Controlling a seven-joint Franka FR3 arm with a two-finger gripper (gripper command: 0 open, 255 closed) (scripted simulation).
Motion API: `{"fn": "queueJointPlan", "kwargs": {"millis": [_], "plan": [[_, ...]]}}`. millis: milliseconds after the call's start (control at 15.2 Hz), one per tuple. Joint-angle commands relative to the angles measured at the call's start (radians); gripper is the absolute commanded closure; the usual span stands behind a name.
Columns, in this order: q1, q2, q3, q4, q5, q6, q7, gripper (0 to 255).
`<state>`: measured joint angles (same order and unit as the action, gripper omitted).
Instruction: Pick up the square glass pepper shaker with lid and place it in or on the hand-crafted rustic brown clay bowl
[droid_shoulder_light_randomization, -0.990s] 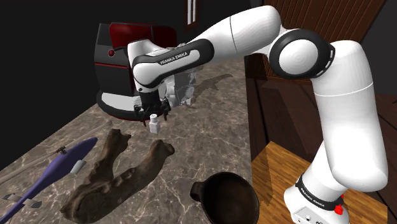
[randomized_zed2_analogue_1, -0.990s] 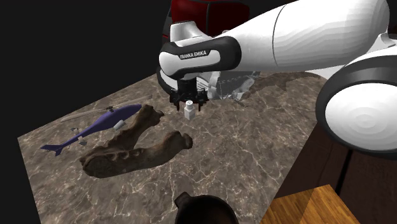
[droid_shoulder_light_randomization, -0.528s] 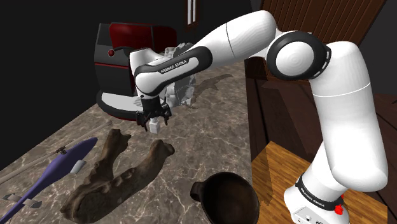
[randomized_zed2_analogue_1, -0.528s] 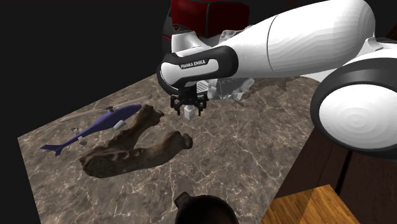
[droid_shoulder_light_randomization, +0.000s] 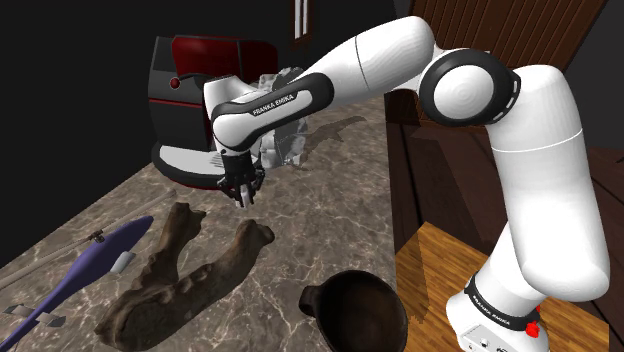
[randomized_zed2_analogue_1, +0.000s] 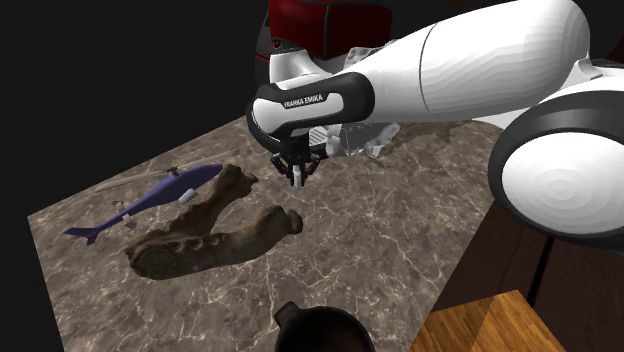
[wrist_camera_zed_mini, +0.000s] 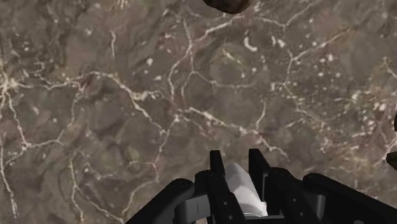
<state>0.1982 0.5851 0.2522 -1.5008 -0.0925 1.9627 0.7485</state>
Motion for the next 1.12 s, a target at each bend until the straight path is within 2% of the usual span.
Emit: {"fn": "queueJointPlan", "kwargs": {"millis": [0, 396, 1056], "plan": [[0.0, 0.0, 0.0, 0.0, 0.0, 0.0, 0.0, 255], [0.0, 0.0, 0.0, 0.0, 0.0, 0.0, 0.0, 255], [-0.002, -0.045, 0.007, 0.065, 0.011, -0.11, -0.003, 255]]}}
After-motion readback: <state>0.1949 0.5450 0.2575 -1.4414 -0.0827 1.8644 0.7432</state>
